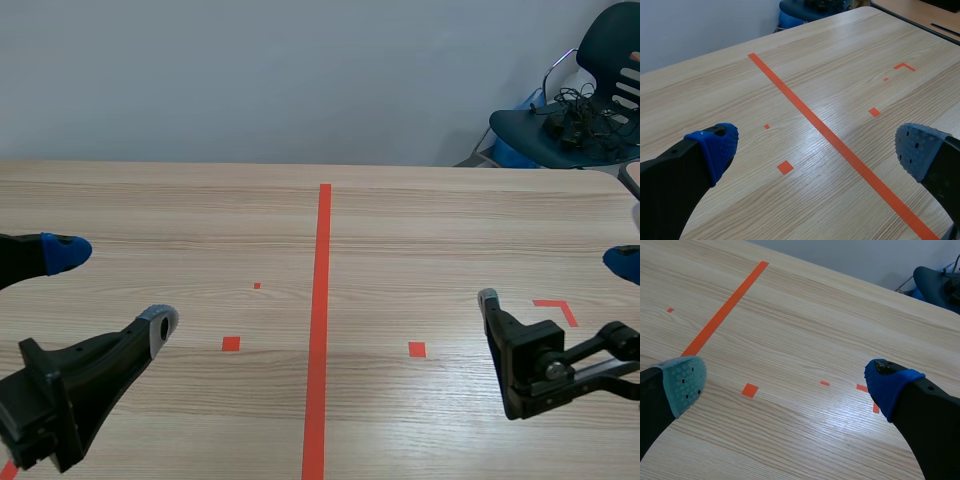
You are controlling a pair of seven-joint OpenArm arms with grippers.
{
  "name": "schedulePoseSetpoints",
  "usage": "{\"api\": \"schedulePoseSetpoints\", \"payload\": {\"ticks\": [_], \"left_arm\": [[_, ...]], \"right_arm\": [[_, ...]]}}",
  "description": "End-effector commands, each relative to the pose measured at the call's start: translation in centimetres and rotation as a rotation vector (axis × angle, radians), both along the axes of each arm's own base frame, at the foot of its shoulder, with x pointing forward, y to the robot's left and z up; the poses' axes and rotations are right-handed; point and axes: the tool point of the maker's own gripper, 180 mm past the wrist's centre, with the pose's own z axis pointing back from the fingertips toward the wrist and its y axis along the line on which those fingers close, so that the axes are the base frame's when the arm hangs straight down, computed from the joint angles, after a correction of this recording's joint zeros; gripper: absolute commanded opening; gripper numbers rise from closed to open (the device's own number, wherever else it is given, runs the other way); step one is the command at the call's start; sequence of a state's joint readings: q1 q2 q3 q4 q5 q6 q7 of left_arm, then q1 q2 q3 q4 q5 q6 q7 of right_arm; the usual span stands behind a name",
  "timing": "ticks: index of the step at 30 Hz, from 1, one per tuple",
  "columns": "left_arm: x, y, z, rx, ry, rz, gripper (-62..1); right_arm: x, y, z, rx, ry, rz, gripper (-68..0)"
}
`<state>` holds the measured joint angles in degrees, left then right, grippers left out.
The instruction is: Do the leaf sorting experiment
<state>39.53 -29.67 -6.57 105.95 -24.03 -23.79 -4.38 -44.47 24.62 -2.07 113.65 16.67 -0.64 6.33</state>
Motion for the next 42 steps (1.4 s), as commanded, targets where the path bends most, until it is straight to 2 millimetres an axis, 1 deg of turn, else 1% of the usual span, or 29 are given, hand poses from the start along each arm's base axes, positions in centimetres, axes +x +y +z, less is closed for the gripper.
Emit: {"api": "schedulePoseSetpoints", "payload": {"ticks": [1, 42], "left_arm": [[0.05, -0.06, 0.51, -0.020, -0.013, 0.007, 1.4], [0.03, -0.07, 0.45, -0.018, -0.010, 0.006, 1.4]], "right_arm": [[0.54, 0.17, 1.18, -0.005, -0.045, 0.016, 0.4], [0.53, 0.17, 1.18, -0.005, -0.045, 0.016, 0.4]]}}
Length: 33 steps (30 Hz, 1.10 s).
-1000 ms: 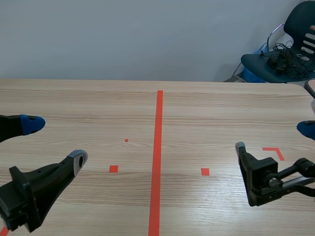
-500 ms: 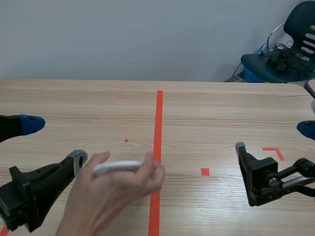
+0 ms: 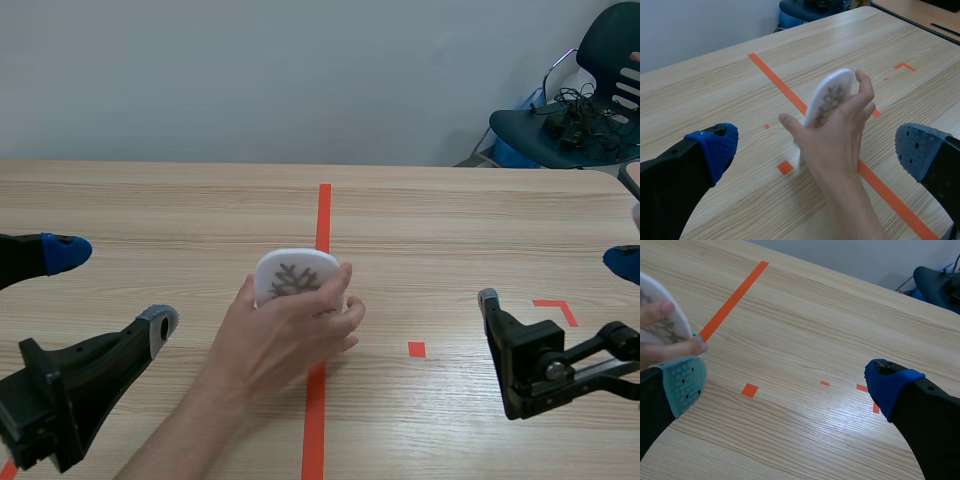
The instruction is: Do the leaf sorting experiment
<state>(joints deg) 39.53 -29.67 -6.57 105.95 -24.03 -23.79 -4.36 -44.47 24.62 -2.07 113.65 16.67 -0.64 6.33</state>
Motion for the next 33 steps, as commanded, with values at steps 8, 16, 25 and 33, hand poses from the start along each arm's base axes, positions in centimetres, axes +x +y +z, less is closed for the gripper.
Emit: {"api": "schedulePoseSetpoints", "payload": {"ticks": [8, 16, 25, 33], "left_arm": [[-0.2, -0.6, 0.3, -0.023, -0.004, -0.007, 1.4], [1.7, -1.5, -3.3, 0.046, 0.035, -0.033, 1.4], [6.9, -2.4, -9.5, 0.013, 0.066, -0.006, 1.4], [8.8, -9.0, -11.0, -0.003, 0.026, -0.147, 1.4]], "right_arm": [[0.5, 0.2, 1.2, -0.005, -0.045, 0.016, 0.4], [0.6, 0.2, 1.2, -0.005, -0.045, 0.016, 0.4], [0.7, 0.2, 1.3, -0.005, -0.050, 0.015, 0.4], [0.9, 0.2, 1.6, -0.005, -0.061, 0.015, 0.4]]}}
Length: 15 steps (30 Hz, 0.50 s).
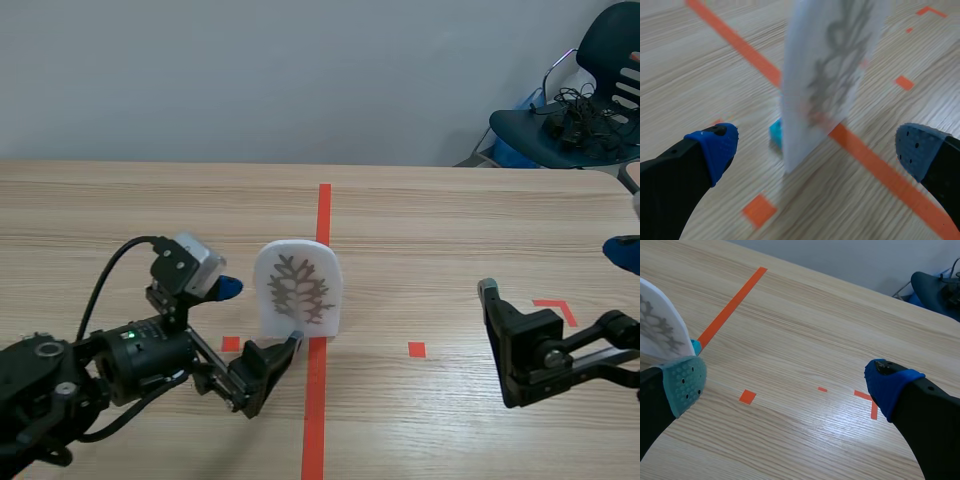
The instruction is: Do the leaf sorting experiment
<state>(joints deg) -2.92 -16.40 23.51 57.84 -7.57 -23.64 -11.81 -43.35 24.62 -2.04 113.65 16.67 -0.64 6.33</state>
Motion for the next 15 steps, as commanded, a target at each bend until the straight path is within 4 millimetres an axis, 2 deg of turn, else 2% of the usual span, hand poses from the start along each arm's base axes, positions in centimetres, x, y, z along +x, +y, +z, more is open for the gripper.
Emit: {"api": "schedulePoseSetpoints", "payload": {"ticks": [1, 5, 6, 9, 11, 13, 15], "left_arm": [[1.0, -1.3, 2.4, -0.057, -0.064, 0.001, 1.4], [2.4, -2.5, 3.1, -0.076, -0.088, 0.033, 1.4], [2.5, -2.6, 3.2, -0.078, -0.092, 0.039, -2.1], [2.5, -2.5, 3.1, -0.076, -0.092, 0.042, -25.7], [2.4, -2.4, 2.9, -0.073, -0.087, 0.043, -38.8], [2.3, -2.3, 2.8, -0.070, -0.084, 0.042, -47.9], [2.3, -2.3, 2.8, -0.070, -0.084, 0.042, -53.5]], "right_arm": [[0.4, 0.2, 1.1, -0.005, -0.042, 0.015, 0.4], [0.4, 0.2, 1.1, -0.005, -0.042, 0.015, 0.4], [0.4, 0.2, 1.1, -0.005, -0.041, 0.015, 0.4], [0.4, 0.2, 1.1, -0.005, -0.041, 0.015, 0.4], [0.4, 0.2, 1.1, -0.005, -0.041, 0.015, 0.4], [0.4, 0.2, 1.1, -0.005, -0.041, 0.015, 0.4], [0.4, 0.2, 1.1, -0.005, -0.041, 0.015, 0.4]]}}
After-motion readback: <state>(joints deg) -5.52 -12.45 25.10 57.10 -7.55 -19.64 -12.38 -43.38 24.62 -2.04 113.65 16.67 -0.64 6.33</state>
